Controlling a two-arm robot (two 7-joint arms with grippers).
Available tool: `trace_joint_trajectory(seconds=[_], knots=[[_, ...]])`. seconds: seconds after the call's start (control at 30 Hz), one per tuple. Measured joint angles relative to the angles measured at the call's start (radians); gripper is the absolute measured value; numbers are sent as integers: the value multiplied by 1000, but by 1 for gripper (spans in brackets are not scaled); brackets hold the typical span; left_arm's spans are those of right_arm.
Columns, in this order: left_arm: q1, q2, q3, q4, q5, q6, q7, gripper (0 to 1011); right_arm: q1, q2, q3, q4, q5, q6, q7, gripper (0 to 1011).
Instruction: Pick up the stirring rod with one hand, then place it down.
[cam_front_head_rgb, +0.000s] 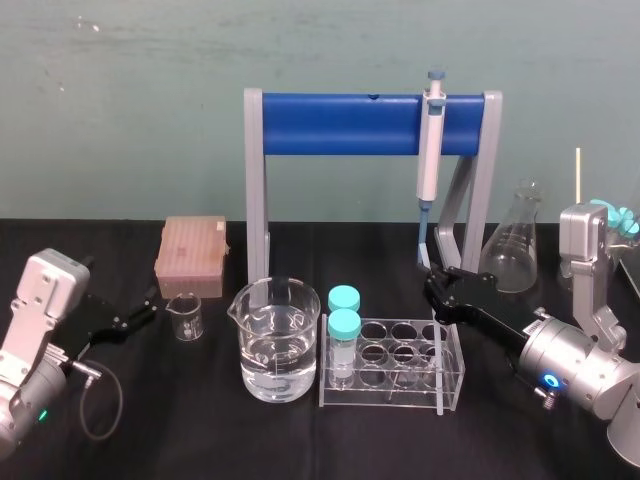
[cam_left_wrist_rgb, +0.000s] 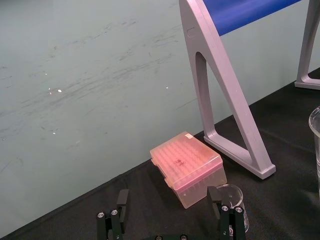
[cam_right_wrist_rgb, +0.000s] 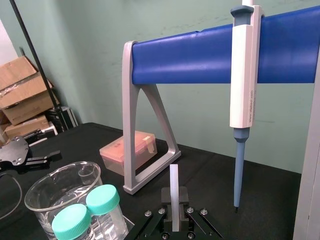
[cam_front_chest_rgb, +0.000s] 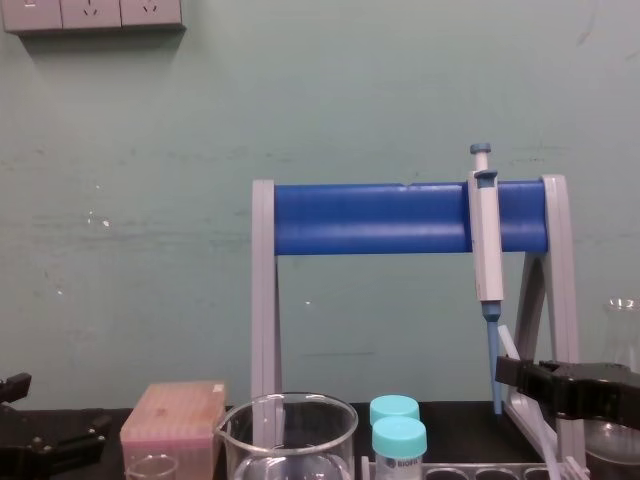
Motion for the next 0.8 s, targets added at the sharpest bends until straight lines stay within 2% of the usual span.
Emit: trace_joint_trajectory(seconds=[0.43, 0.8], knots=[[0, 0, 0, 0, 0, 0, 0, 1000, -1, 0, 3, -3, -1, -5, -2, 72], [0, 0, 0, 0, 0, 0, 0, 1000, -2, -3, 30, -39, -14, -60, -17, 73]])
